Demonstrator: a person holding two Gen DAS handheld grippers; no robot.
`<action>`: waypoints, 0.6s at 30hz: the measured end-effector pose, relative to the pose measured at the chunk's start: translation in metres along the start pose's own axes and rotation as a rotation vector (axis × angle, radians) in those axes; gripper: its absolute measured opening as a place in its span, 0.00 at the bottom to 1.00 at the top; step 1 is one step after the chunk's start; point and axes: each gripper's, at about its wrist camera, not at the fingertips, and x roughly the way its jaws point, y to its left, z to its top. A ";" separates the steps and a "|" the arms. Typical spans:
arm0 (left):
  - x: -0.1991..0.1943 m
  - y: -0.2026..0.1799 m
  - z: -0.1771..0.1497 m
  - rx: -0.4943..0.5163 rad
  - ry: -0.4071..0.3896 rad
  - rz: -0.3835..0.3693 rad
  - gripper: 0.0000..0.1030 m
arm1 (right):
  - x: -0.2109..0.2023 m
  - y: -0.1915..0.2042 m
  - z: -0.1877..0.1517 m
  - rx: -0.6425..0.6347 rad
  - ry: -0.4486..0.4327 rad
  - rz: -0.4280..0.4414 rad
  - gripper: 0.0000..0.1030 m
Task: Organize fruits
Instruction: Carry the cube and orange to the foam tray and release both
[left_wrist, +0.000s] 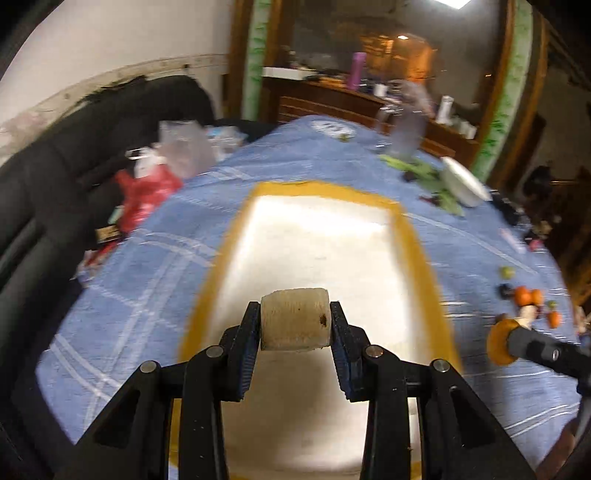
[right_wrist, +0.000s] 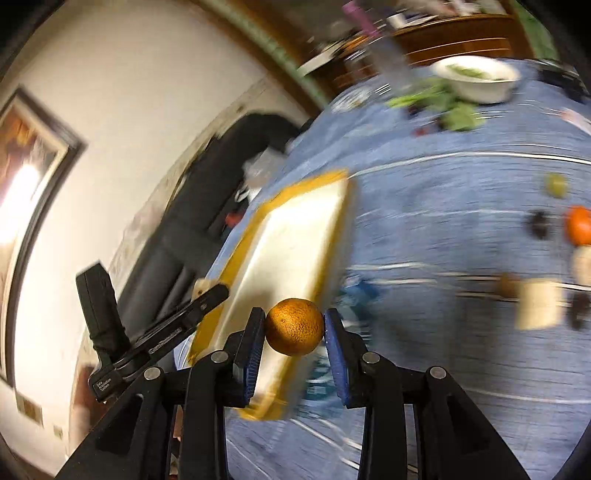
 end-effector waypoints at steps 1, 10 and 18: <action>0.002 0.005 -0.003 -0.004 0.003 0.008 0.34 | 0.014 0.011 -0.002 -0.025 0.021 -0.006 0.35; -0.005 0.032 -0.012 -0.047 -0.013 0.028 0.43 | 0.096 0.071 -0.031 -0.261 0.137 -0.162 0.36; -0.039 0.022 -0.011 0.001 -0.119 0.085 0.66 | 0.088 0.088 -0.039 -0.380 0.072 -0.240 0.62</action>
